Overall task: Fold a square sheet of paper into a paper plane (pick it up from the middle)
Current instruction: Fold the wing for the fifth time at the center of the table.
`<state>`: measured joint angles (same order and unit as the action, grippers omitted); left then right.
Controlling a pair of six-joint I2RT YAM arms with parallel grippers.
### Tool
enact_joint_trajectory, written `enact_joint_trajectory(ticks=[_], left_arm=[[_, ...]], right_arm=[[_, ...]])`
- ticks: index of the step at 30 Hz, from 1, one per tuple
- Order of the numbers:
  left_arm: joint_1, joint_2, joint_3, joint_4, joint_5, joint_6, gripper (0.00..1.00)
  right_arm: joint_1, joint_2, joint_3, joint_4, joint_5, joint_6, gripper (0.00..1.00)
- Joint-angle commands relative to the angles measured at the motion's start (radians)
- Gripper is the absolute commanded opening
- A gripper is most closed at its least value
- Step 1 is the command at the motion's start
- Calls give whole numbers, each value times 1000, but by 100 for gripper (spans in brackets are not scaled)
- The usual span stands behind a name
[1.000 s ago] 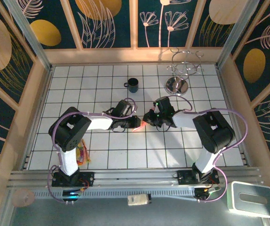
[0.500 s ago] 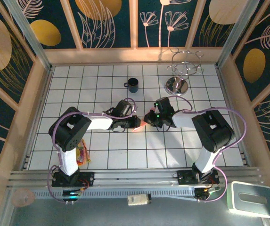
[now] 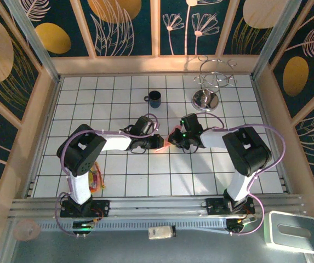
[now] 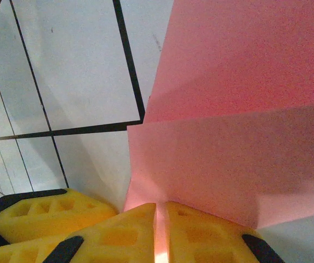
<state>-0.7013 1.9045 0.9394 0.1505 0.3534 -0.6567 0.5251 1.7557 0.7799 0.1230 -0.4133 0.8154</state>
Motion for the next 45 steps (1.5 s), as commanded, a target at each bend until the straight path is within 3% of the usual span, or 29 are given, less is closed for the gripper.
enact_joint_trajectory(ticks=[1, 9, 15, 21, 45], left_arm=[[-15, 88, -6, -71, -115, 9, 21], [-5, -105, 27, -123, -203, 9, 33], [-6, -182, 14, -53, -66, -7, 26], [-7, -145, -57, 67, 100, -110, 16], [-7, -1, 19, -5, 74, -73, 13]], right_arm=[[-10, 46, 5, -94, 51, 11, 14], [-11, 61, 20, -113, 53, 8, 14], [-11, 73, 36, -123, 51, -5, 14], [-10, 88, 43, -123, 48, 0, 13], [-7, 83, 24, -125, 47, 6, 13]])
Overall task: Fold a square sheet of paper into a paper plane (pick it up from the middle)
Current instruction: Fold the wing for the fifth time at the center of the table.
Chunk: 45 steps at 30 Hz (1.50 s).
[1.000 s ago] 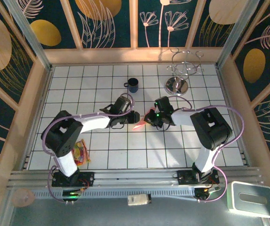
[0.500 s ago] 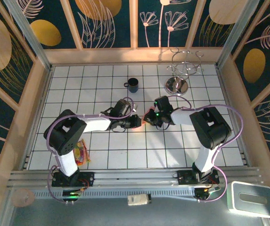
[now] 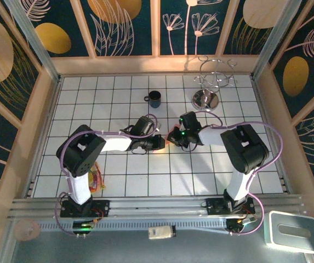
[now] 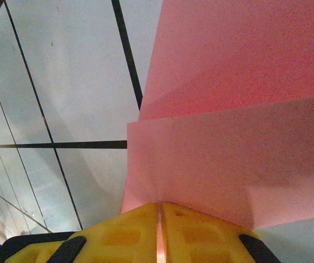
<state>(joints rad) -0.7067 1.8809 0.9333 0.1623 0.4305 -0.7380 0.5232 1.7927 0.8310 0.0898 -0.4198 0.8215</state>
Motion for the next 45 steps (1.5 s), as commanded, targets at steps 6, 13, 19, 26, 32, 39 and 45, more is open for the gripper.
enact_joint_trajectory(ticks=[6, 13, 19, 26, 32, 39, 45], left_arm=[[-1, 43, 33, -36, -14, 25, 13], [0, 57, 33, -62, -39, 35, 12], [1, 33, -9, -70, -48, 33, 12], [14, -30, -104, -100, -45, 56, 14], [17, -76, -190, -138, -53, 75, 15], [17, -154, -192, -274, -118, 198, 11], [18, -224, -91, -323, -198, 264, 8]], right_arm=[[-5, 48, -28, -94, 53, 1, 13], [-5, 59, -20, -115, 62, -8, 13], [-5, 75, -11, -150, 91, -31, 13], [-5, 101, -4, -189, 132, -55, 12], [-3, 103, -11, -219, 143, -73, 12], [10, 107, 18, -233, 141, -78, 12], [18, 109, 40, -232, 121, -79, 12]])
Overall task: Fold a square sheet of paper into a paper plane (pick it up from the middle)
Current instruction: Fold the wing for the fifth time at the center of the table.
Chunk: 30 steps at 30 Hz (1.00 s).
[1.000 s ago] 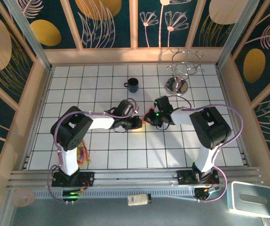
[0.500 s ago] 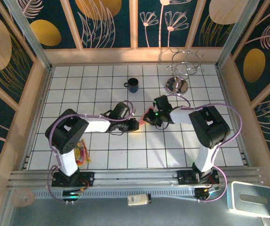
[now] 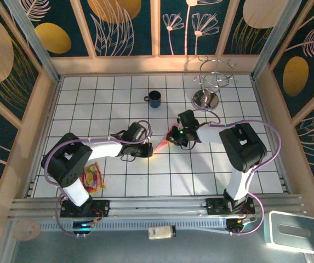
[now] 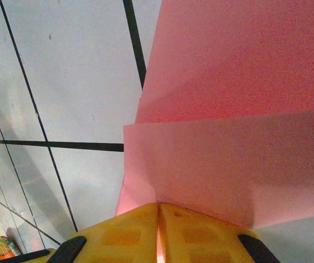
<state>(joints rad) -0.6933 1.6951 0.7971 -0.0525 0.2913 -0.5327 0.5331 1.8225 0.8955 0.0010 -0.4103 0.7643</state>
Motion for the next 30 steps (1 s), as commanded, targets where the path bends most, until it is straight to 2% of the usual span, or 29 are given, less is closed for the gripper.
enact_joint_trajectory(ticks=[1, 4, 8, 15, 19, 25, 30], left_arm=[[4, -50, 55, -78, -45, 51, 8], [3, -66, 58, 41, 2, 5, 9], [3, -8, 59, 191, 88, -88, 10], [4, 95, 74, 216, 123, -144, 6], [2, 116, 34, 284, 169, -191, 5], [2, 131, 20, 216, 95, -191, 4], [4, 160, 19, 141, 31, -178, 2]], right_arm=[[8, 74, -23, -134, 102, -23, 12], [33, 60, -19, -109, 58, -25, 12], [53, 32, -16, -60, -8, -17, 12], [47, 6, -10, -40, -33, -10, 12], [47, 8, -11, -26, -41, -4, 12], [36, -5, 5, -19, -36, -21, 12], [21, -38, 71, -50, 4, -99, 13]])
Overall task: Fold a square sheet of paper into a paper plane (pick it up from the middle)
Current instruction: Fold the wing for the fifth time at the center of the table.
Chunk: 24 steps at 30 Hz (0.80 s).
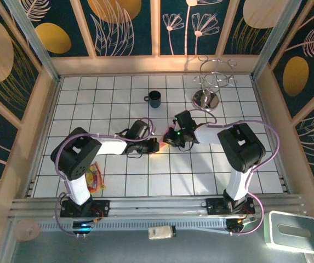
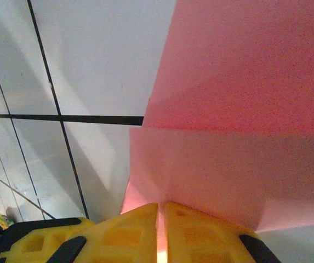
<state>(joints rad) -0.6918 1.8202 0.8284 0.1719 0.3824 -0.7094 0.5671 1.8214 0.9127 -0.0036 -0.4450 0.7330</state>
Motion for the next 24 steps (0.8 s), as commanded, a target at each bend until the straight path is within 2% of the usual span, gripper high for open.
enact_joint_trajectory(ticks=[1, 6, 9, 17, 24], left_arm=[[1, 37, -13, -87, -62, -1, 2], [2, 38, -8, -98, -69, -1, 2], [2, 40, -3, -104, -66, 1, 1], [2, 32, 0, -117, -68, 5, 1], [2, 0, 26, -106, -52, 19, 2]], right_arm=[[-15, -35, 69, -63, 53, -82, 13], [-15, -6, 107, -118, 111, -139, 13], [-54, 15, 119, -131, 111, -157, 13], [-73, 86, 185, -177, 124, -222, 13], [-73, 120, 175, -189, 123, -231, 12]])
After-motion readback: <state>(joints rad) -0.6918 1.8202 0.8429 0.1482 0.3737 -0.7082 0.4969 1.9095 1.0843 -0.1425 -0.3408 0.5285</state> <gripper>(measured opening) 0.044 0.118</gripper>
